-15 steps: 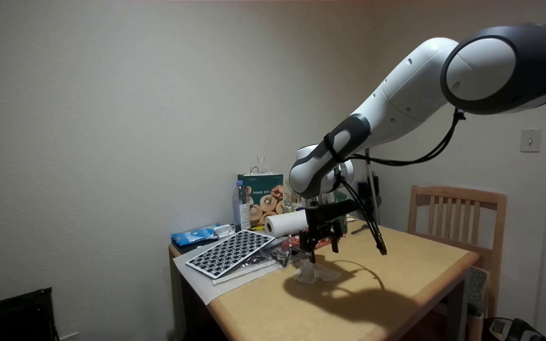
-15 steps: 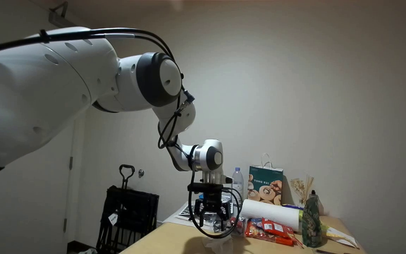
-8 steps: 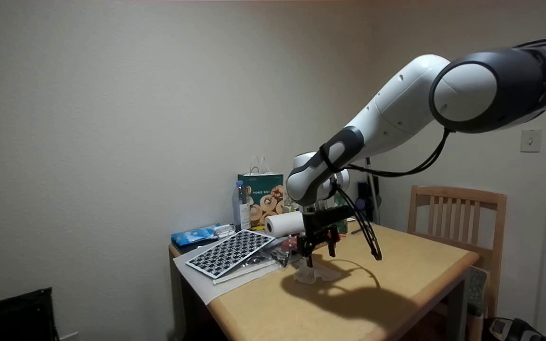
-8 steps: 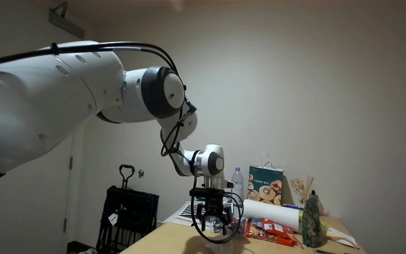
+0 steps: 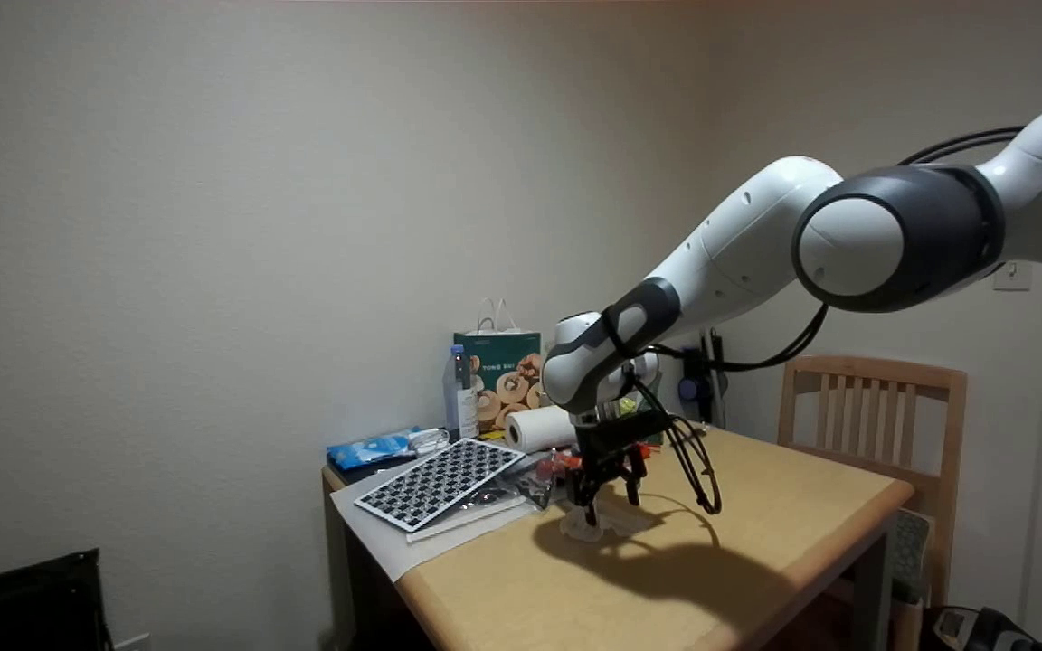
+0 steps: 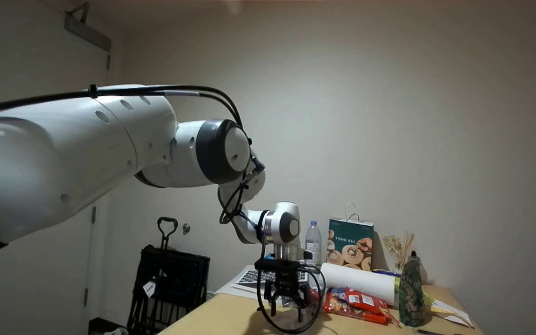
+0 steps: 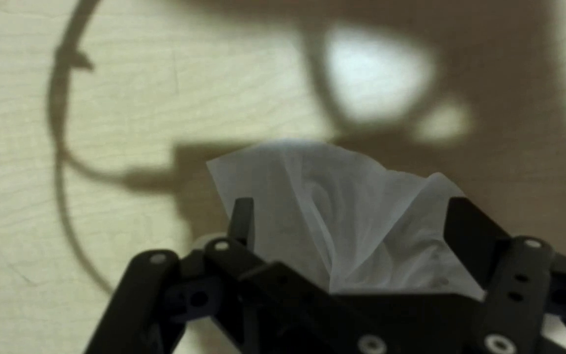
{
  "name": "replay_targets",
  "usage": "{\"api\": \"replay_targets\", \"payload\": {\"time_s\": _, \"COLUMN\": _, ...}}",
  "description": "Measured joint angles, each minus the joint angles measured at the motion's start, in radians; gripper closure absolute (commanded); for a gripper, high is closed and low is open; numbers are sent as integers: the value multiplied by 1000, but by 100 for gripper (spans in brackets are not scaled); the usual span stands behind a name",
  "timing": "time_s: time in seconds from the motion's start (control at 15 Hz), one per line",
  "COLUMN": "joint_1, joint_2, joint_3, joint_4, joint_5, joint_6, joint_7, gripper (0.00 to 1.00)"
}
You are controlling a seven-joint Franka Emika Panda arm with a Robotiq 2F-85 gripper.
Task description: Use the cloth to wipe the counter
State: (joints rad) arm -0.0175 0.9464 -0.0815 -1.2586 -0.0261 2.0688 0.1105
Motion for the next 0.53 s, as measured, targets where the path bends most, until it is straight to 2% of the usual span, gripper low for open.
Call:
{"api": "replay_targets", "payload": {"time_s": 0.33, "joint_1": -5, "joint_2": 36, "joint_3": 1, "joint_4": 74, "joint_5": 1, "joint_6": -37, "joint_7": 0, "gripper": 0}}
{"api": "replay_targets", "payload": {"time_s": 0.53, "joint_1": -4, "joint_2": 40, "joint_3": -4, "joint_4": 74, "joint_5": 1, "joint_6": 3, "joint_7": 43, "gripper": 0}}
